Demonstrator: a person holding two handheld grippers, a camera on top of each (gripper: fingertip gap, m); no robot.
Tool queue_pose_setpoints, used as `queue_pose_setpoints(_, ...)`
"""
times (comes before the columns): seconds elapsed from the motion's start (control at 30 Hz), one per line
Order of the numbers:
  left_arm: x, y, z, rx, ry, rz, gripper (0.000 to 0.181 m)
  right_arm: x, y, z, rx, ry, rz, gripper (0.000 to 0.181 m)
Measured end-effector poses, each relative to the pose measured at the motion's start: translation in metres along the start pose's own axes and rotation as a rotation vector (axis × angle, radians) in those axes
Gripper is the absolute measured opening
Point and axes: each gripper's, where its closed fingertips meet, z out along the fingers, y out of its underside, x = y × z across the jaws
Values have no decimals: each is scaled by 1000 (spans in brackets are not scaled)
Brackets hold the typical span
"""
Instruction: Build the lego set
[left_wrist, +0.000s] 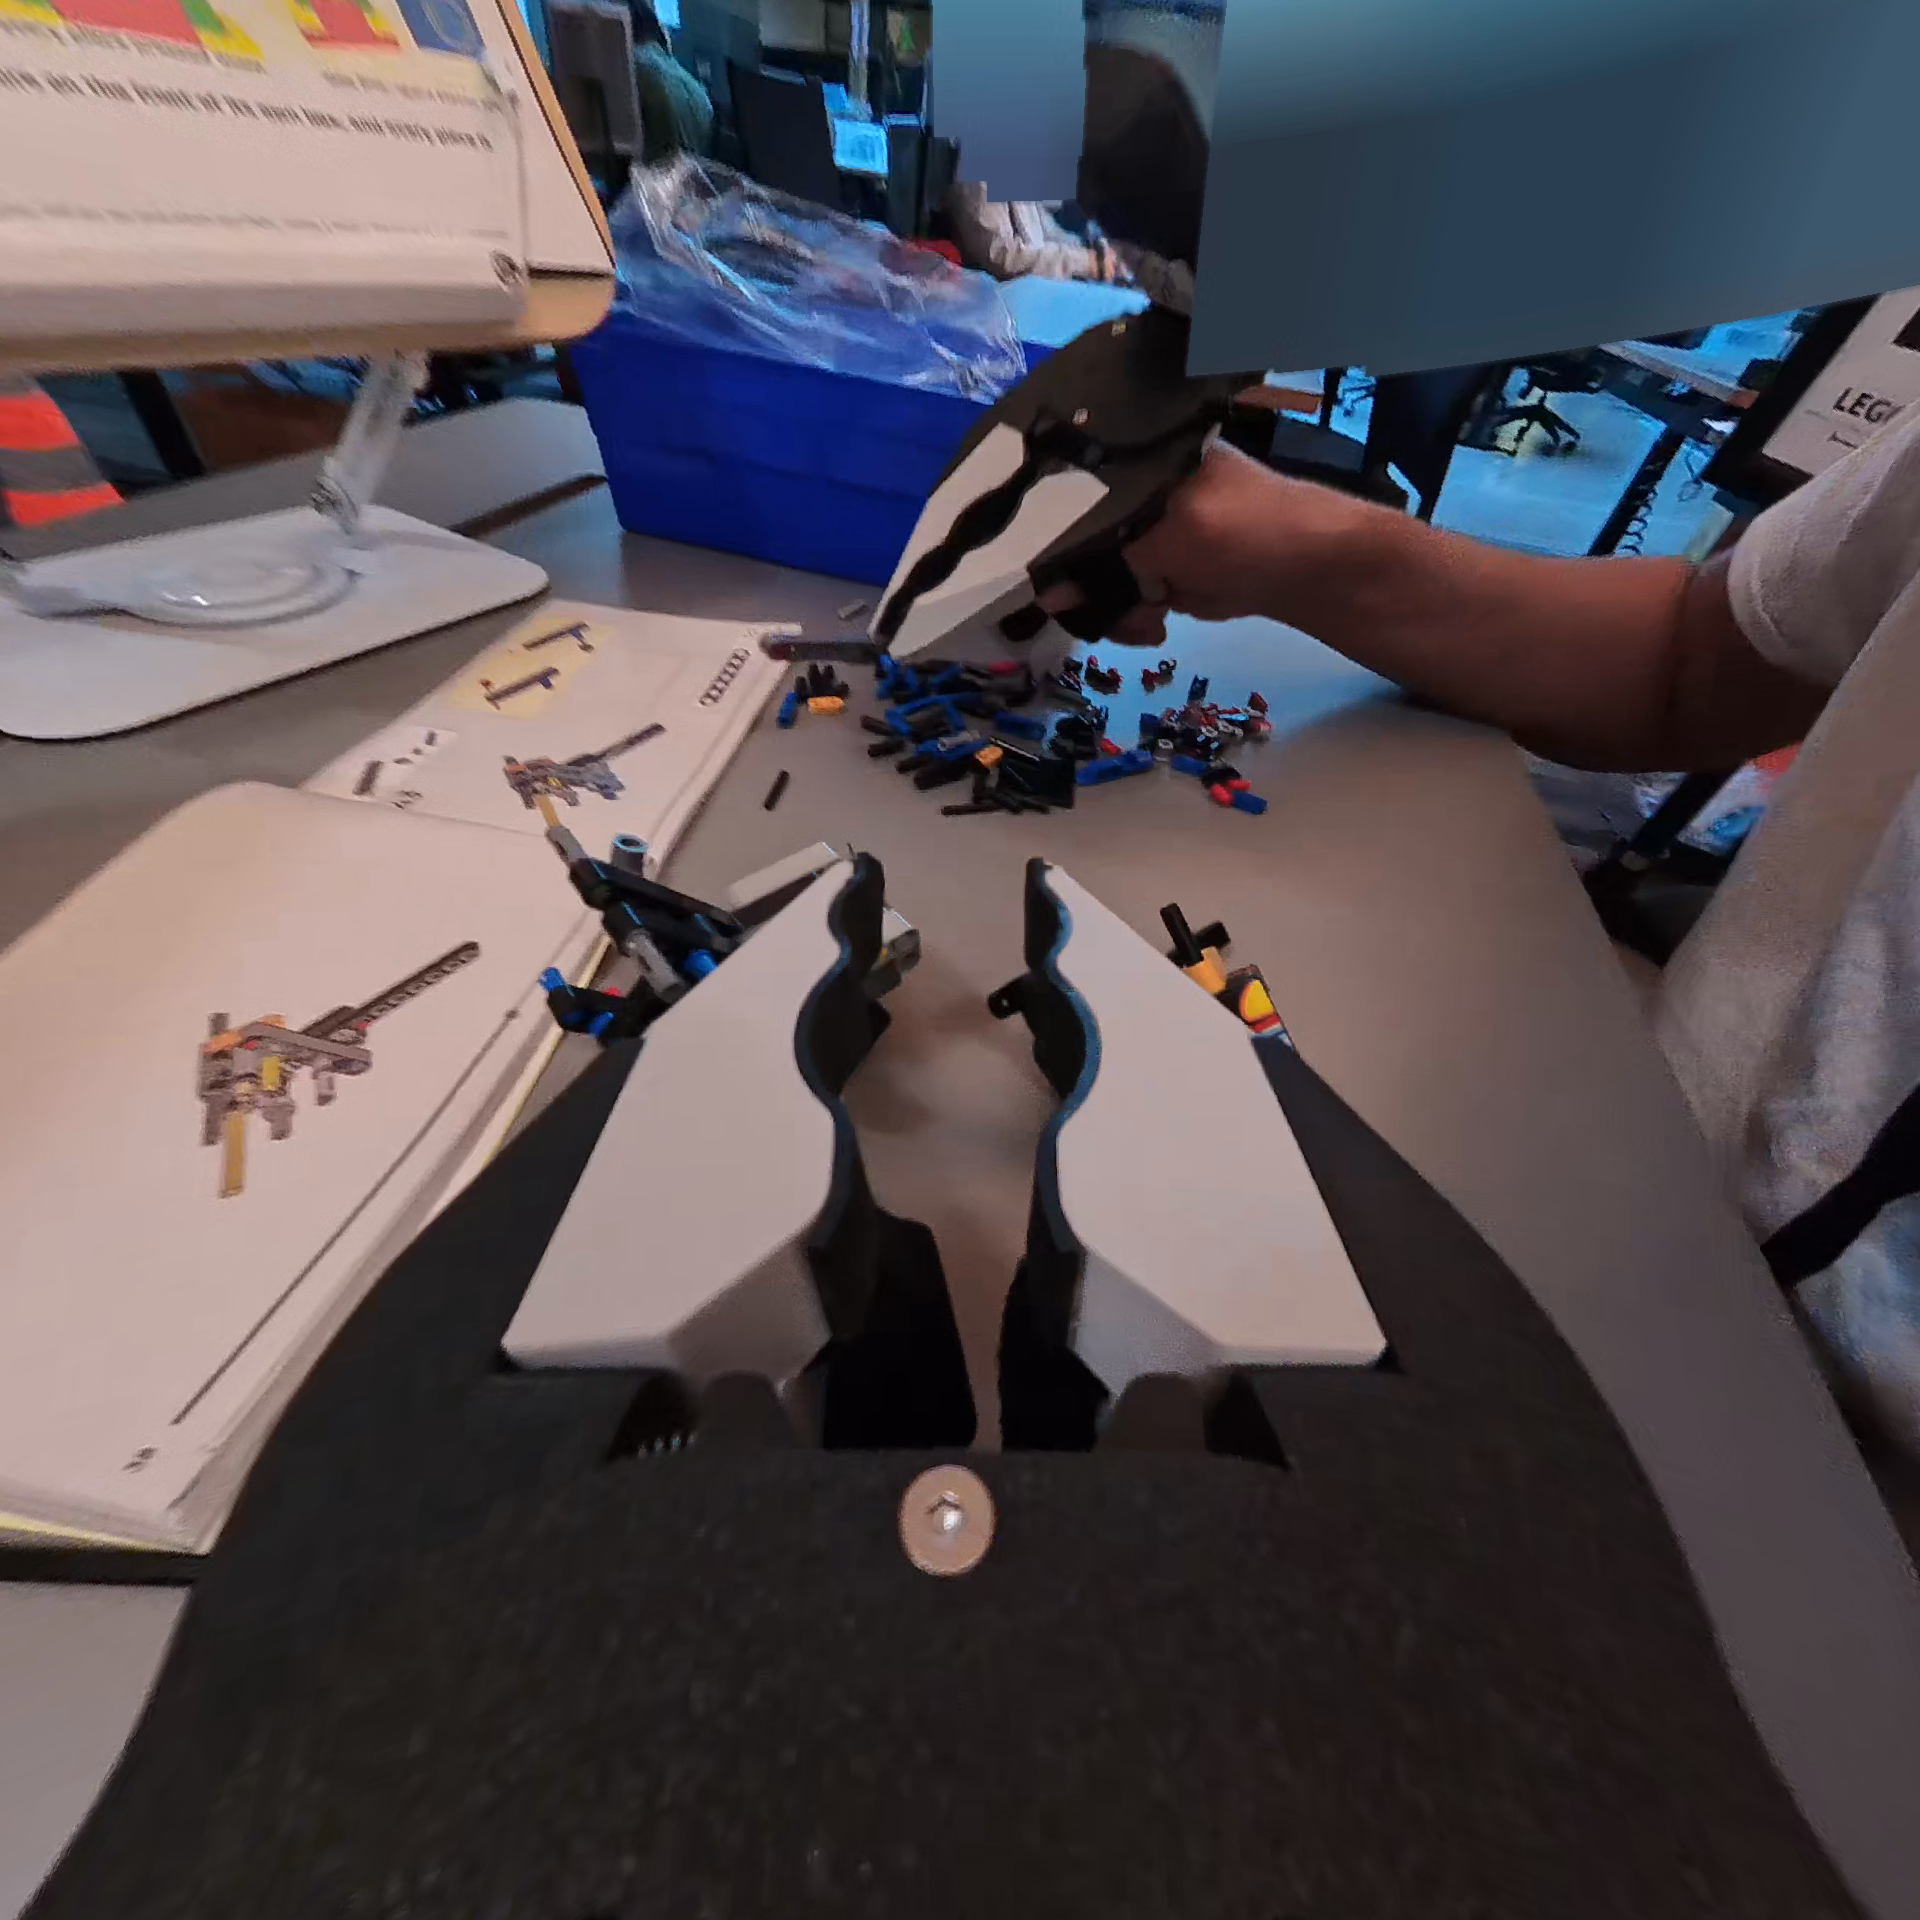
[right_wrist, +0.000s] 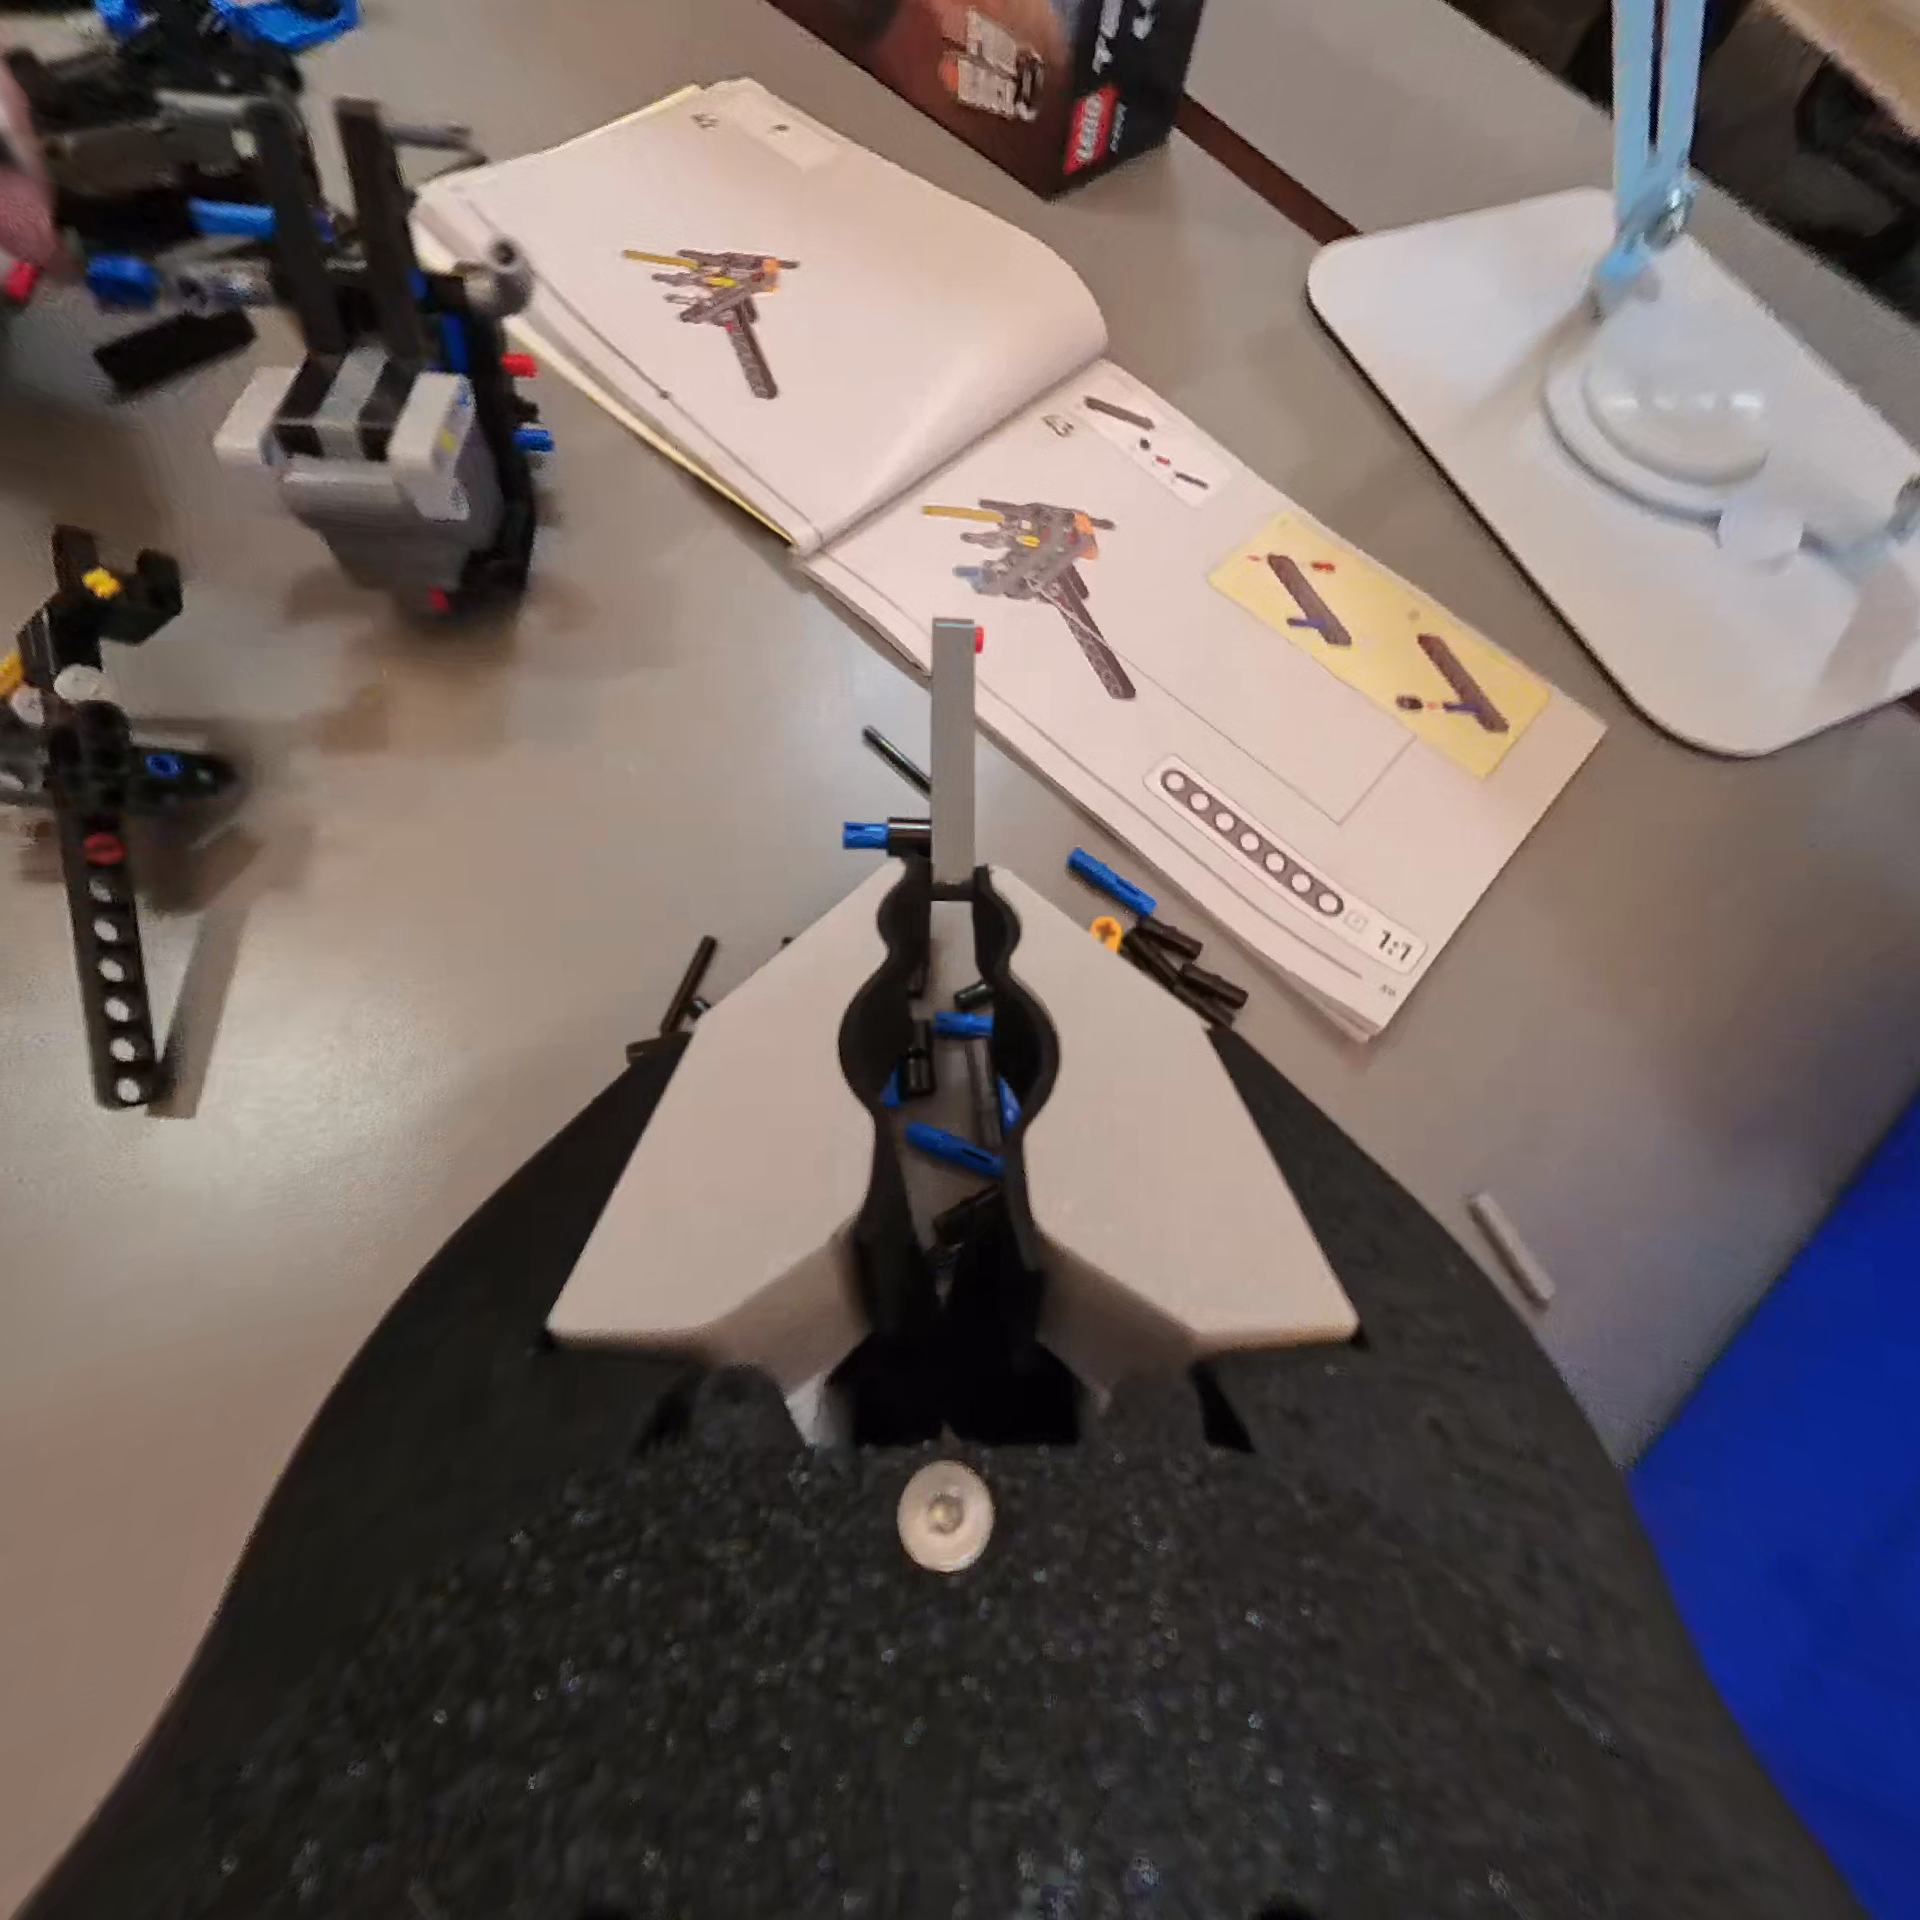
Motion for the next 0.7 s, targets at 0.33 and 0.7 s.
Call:
queue_pose_setpoints(0.33,-26,17,2,-103,-201,61,25,25,0,-8,40,98,87,7)
queue_pose_setpoints(0.7,-8,22,7,-136,-112,133,18,29,-3,-7,138,12,240,7)
